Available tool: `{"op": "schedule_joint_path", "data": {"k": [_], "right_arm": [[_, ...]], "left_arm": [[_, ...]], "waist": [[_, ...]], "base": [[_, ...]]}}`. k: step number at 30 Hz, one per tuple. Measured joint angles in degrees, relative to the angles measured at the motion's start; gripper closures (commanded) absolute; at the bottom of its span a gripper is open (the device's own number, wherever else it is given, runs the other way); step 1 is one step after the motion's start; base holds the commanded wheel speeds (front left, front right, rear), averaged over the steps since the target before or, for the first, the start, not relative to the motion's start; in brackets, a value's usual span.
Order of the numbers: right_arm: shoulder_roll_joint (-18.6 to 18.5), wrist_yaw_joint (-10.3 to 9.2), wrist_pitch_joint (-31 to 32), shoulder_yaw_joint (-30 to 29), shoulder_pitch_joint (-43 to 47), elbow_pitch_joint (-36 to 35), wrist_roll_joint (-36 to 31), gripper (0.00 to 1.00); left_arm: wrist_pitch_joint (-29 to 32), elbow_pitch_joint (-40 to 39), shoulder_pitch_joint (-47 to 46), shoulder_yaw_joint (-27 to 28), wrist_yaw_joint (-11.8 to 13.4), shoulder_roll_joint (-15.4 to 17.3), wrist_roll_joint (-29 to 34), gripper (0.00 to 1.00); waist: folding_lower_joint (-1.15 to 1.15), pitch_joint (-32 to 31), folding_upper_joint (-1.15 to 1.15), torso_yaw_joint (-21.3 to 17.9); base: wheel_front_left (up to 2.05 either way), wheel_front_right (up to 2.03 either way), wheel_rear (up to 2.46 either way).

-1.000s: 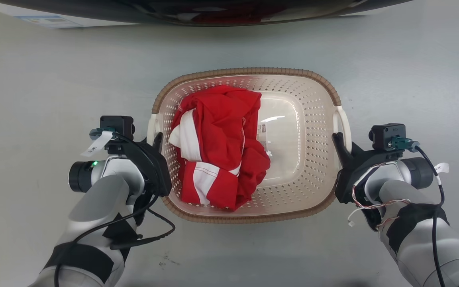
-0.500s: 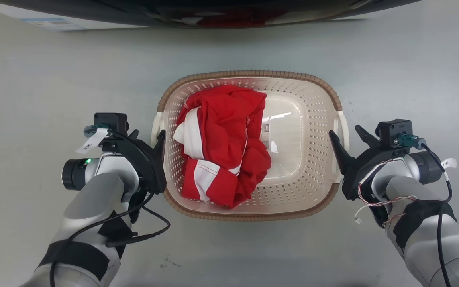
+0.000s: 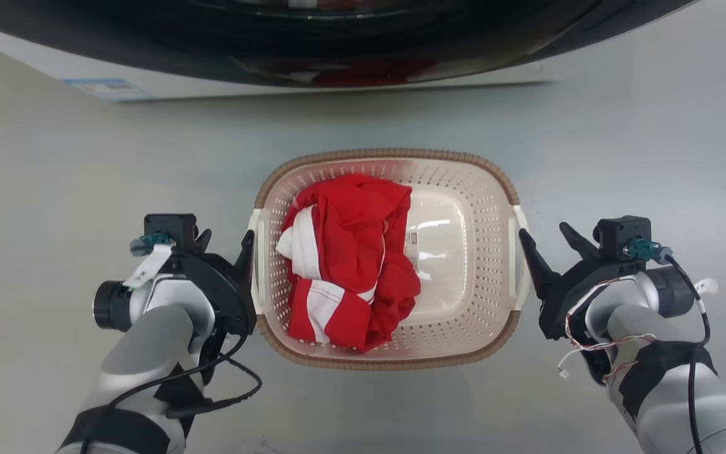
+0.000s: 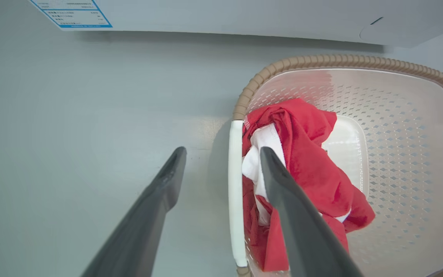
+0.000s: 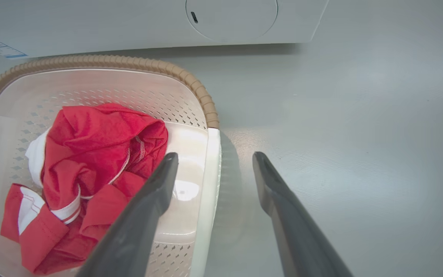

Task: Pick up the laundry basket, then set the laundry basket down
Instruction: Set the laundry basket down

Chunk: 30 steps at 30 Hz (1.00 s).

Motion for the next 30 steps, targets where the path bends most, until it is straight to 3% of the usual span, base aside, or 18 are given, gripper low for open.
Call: {"op": "schedule_joint_path", "data": {"k": [14,30], "right_arm": [[0.24,-0.07,-0.11,-3.03,5.82,-3.65,1.25,0.0],[-2.25,-4.78,-0.11,-7.26,14.16,-14.12,-0.45,0.0]], "left_arm": [[-4.12,-1.27,4.93,-1.16,0.08,0.48,2.13,0.0],[-4.47,-10.47,12.23,0.54,2.46,1.98,3.03,0.0]], "waist": [[0.0,-9.43,0.0,-1.38],[0.0,-20.21,-0.01,-1.49]], "base": [[0.0,0.0,0.0],[0.0,0.0,0.0]]}}
